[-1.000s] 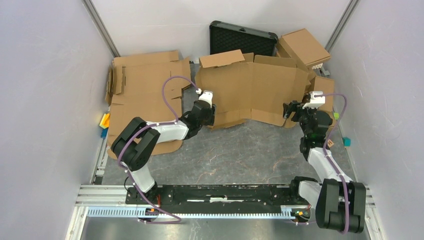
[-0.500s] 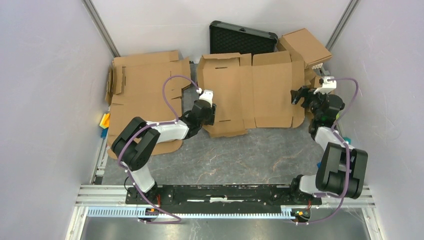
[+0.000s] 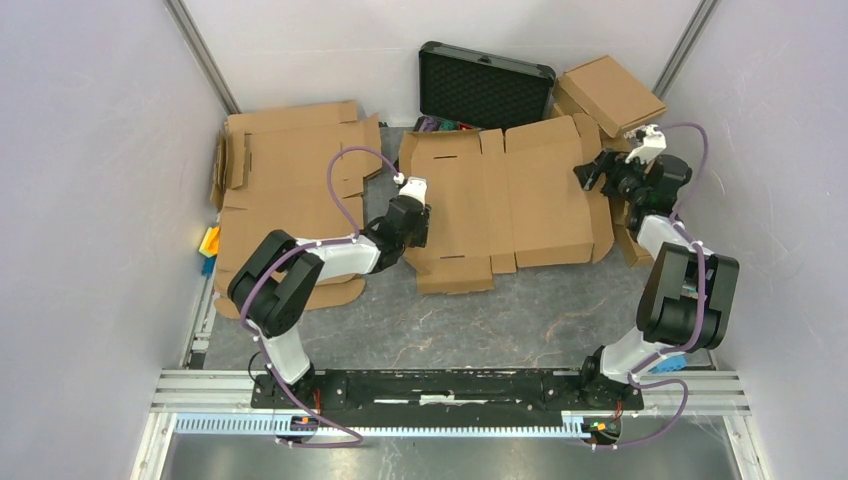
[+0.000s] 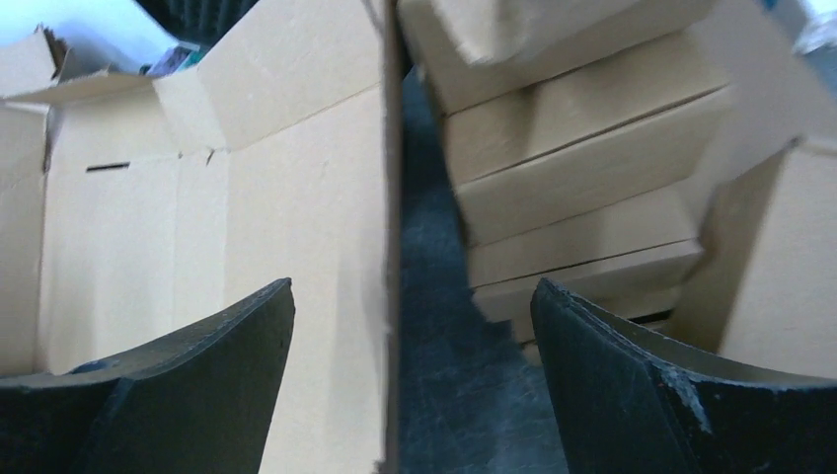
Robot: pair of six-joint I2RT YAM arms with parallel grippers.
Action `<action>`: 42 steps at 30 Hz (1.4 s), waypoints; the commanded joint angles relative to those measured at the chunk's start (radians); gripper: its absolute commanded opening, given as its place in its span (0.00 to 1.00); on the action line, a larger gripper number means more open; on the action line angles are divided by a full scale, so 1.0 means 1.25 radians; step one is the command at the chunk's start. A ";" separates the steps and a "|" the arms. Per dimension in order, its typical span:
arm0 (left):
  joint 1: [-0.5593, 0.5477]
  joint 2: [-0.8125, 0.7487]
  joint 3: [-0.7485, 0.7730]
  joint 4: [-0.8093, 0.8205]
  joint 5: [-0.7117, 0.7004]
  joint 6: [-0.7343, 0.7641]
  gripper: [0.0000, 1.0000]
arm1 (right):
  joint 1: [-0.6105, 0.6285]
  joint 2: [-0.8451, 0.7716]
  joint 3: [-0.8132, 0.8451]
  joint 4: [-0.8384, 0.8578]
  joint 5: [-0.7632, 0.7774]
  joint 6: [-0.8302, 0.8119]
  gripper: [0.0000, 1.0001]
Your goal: Fold the paper box
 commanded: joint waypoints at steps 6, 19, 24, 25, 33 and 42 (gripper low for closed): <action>0.004 0.008 0.035 -0.001 -0.001 0.017 0.55 | 0.048 0.010 0.125 -0.278 0.043 -0.085 0.70; 0.096 -0.132 0.060 -0.163 0.105 -0.074 0.71 | 0.091 -0.014 0.145 -0.340 0.152 -0.131 0.00; 0.161 -0.125 0.080 -0.195 0.175 -0.102 0.75 | 0.099 -0.031 0.129 -0.328 0.178 -0.132 0.00; 0.161 -0.125 0.085 -0.197 0.187 -0.105 0.75 | 0.100 -0.031 0.128 -0.328 0.181 -0.132 0.00; 0.222 -0.040 0.146 -0.244 0.237 -0.146 0.79 | 0.113 -0.053 0.108 -0.310 0.198 -0.127 0.00; 0.283 0.035 0.155 -0.180 0.391 -0.197 0.85 | 0.118 -0.054 0.104 -0.309 0.189 -0.126 0.00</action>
